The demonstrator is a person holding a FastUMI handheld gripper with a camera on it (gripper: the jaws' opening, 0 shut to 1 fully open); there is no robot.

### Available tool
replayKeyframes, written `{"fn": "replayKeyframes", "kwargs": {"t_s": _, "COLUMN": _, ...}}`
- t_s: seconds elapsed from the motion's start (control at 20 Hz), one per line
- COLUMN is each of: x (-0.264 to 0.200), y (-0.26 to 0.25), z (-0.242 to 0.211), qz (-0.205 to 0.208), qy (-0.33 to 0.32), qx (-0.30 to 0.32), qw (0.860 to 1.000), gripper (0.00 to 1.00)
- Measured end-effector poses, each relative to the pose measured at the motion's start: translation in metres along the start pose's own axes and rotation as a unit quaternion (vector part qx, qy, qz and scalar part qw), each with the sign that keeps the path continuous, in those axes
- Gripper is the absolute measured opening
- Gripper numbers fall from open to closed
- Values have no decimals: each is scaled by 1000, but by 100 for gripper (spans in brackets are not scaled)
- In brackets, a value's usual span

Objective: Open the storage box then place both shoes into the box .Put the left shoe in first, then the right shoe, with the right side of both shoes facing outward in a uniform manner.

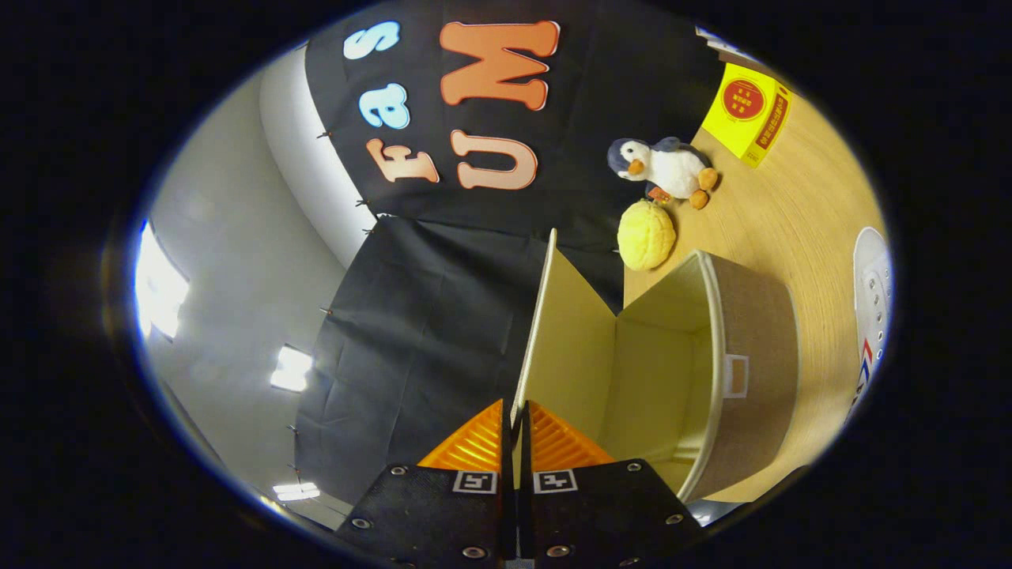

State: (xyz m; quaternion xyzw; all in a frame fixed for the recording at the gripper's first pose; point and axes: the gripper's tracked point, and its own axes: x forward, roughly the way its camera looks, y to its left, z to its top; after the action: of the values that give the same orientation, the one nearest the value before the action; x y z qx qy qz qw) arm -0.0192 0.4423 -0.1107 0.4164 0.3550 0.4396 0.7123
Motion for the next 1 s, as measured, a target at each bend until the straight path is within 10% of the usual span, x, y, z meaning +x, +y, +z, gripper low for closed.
{"fn": "replayKeyframes", "kwargs": {"t_s": 0.6, "x": 102, "y": 33, "z": -68, "qz": -86, "qy": -3, "qx": -84, "qw": 993, "gripper": 6}}
{"fn": "replayKeyframes", "kwargs": {"t_s": 0.7, "x": 109, "y": 21, "z": -71, "qz": -121, "qy": 0, "qx": -107, "qw": 987, "gripper": 24}}
{"fn": "replayKeyframes", "kwargs": {"t_s": 0.85, "x": 104, "y": 10, "z": -67, "qz": -150, "qy": -11, "qx": -114, "qw": 982, "gripper": 85}}
{"fn": "replayKeyframes", "kwargs": {"t_s": 1.0, "x": 81, "y": -15, "z": -50, "qz": -204, "qy": -33, "qx": -137, "qw": 969, "gripper": 97}}
